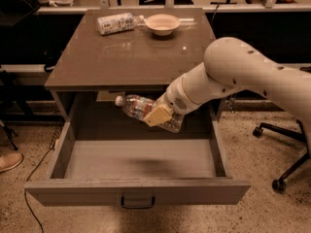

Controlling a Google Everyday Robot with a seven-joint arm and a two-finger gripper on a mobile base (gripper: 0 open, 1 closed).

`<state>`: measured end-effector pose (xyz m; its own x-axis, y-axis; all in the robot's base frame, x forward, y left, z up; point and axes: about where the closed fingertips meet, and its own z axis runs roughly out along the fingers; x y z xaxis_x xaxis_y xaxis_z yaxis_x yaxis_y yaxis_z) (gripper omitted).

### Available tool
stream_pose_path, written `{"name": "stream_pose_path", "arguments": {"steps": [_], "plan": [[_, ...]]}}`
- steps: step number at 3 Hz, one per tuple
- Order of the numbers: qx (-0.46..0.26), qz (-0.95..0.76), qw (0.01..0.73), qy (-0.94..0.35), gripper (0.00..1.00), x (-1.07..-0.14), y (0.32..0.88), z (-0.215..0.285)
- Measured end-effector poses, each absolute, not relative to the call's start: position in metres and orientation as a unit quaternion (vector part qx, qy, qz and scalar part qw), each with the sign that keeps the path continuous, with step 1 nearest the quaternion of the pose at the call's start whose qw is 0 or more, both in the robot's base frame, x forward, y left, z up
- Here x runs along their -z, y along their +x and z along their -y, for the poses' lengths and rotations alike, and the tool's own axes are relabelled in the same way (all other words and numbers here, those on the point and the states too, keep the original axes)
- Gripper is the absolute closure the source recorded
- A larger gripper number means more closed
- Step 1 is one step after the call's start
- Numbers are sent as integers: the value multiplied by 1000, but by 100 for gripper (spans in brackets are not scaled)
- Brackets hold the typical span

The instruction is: Place water bottle into top drawer

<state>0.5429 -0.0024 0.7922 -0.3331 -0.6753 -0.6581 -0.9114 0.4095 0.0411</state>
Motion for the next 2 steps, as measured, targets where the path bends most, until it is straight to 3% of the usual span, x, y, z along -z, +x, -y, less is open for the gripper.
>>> {"name": "stream_pose_path", "arguments": {"steps": [2], "plan": [[-178,-825,328,-425,98,-719,578,9]]}}
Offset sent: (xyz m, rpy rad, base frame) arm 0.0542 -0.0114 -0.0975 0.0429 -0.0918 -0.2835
